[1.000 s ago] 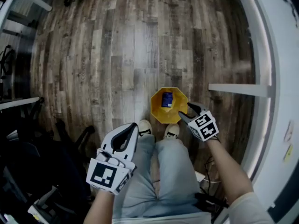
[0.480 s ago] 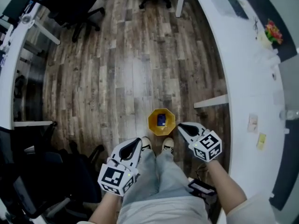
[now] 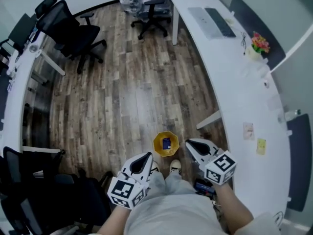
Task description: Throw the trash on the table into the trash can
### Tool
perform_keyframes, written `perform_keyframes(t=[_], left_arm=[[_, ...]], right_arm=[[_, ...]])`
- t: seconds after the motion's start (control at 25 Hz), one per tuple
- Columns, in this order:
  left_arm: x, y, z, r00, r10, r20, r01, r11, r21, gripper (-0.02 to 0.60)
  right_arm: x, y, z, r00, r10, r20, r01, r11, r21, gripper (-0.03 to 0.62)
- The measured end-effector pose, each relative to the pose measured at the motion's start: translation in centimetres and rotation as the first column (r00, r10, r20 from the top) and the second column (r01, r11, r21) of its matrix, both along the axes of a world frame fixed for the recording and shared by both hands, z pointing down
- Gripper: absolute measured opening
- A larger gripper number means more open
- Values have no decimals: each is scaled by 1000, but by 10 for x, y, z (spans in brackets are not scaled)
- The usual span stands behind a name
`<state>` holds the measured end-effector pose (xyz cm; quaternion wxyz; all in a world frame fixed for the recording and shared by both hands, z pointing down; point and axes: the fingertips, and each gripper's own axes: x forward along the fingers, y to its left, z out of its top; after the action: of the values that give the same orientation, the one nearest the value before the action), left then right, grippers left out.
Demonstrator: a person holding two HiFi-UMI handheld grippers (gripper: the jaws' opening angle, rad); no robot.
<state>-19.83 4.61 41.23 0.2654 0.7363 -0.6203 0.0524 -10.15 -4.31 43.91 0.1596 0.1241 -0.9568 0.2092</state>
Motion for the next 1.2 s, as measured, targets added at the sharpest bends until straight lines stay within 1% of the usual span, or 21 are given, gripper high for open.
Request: perform_keyframes(t=[0.12, 0.28, 0.52, 0.72, 0.8, 1.08, 1.2], left_arm=[[4, -4, -6, 1000, 12, 25, -12, 1000, 22, 2], [7, -7, -9, 999, 33, 28, -34, 999, 32, 2], [5, -14, -19, 1000, 26, 3, -26, 999, 32, 0], [-5, -15, -16, 999, 4, 39, -5, 999, 35, 0], [-8, -15, -15, 999, 1, 36, -3, 999, 37, 0], [-6, -20, -26, 999, 23, 28, -24, 998, 58, 2], [-9, -21, -27, 998, 28, 49, -31, 998, 63, 2]], right_arm=[[2, 4, -16, 999, 11, 34, -11, 1000, -6, 37], [-1, 6, -28, 998, 12, 54, -12, 1000, 0, 34], [-4, -2, -34, 998, 13, 57, -14, 1000, 11, 34], [-9, -4, -36, 998, 11, 63, -13, 1000, 16, 34], [-11, -5, -36, 998, 8, 63, -10, 1000, 18, 34], [-8, -7, -35, 998, 16, 63, -16, 1000, 15, 34], [-9, -8, -35, 997, 25, 66, -26, 1000, 17, 34]])
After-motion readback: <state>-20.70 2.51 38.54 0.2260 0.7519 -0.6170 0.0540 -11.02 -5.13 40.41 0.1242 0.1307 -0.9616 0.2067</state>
